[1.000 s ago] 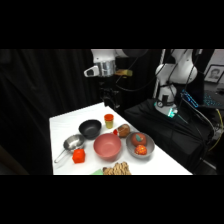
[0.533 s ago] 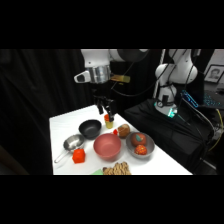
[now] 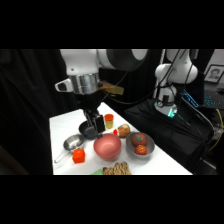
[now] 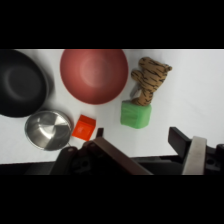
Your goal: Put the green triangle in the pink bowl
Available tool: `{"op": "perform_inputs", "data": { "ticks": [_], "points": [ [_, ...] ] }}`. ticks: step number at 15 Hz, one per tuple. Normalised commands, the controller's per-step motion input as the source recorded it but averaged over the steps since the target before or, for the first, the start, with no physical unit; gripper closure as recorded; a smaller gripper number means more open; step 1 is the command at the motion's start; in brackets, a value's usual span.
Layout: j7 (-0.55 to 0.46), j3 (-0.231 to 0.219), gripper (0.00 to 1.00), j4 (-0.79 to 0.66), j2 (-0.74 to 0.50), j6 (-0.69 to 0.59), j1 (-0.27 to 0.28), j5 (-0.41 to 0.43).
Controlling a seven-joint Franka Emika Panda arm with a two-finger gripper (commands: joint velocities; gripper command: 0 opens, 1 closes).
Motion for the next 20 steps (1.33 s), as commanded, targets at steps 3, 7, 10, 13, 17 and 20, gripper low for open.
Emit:
{"op": "perform_inputs", "data": {
  "ticks": [3,7,10,13,17,20],
  "points": [
    [0.28,-0.008,0.0,0.53,0.46,0.09,0.145,-0.197],
    [0.25,-0.059,0.0,0.51,0.45,0.07,0.136,-0.174],
    [0.22,-0.067,0.0,0.41,0.38,0.08,0.131,-0.095],
    [0.2,-0.081,0.0,0.31,0.35,0.12,0.126,-0.072],
    [0.16,-0.095,0.0,0.26,0.31,0.14,0.087,-0.042],
    [0.09,-0.073,0.0,0.23,0.23,0.13,0.071,-0.022]
  ]
}}
